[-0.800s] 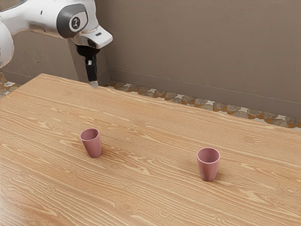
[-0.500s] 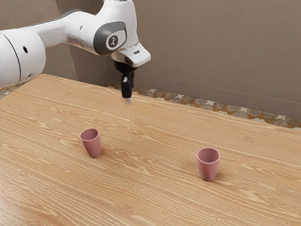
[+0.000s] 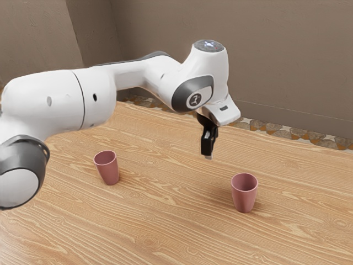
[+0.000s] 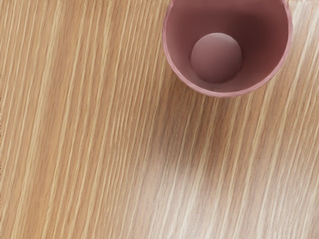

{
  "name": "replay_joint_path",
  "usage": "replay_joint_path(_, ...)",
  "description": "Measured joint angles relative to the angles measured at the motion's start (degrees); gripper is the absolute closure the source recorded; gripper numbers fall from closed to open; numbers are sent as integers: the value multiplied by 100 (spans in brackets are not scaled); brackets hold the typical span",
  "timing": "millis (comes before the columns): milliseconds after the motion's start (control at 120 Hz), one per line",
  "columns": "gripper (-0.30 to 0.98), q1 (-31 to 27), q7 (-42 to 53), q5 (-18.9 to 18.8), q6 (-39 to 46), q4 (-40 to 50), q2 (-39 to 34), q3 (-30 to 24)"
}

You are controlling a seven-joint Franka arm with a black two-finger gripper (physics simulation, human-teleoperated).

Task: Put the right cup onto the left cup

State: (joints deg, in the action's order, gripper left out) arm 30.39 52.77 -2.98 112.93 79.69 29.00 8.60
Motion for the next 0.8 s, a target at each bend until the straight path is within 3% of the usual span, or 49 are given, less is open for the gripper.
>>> replay_joint_path(133, 0, 53, 10, 66, 16, -605, 447, -52)
replay_joint_path(417, 0, 92, 12, 871, 15, -697, 769, -82)
replay_joint_path(800, 0, 164, 89, 880, 94, -1804, 1812, -83)
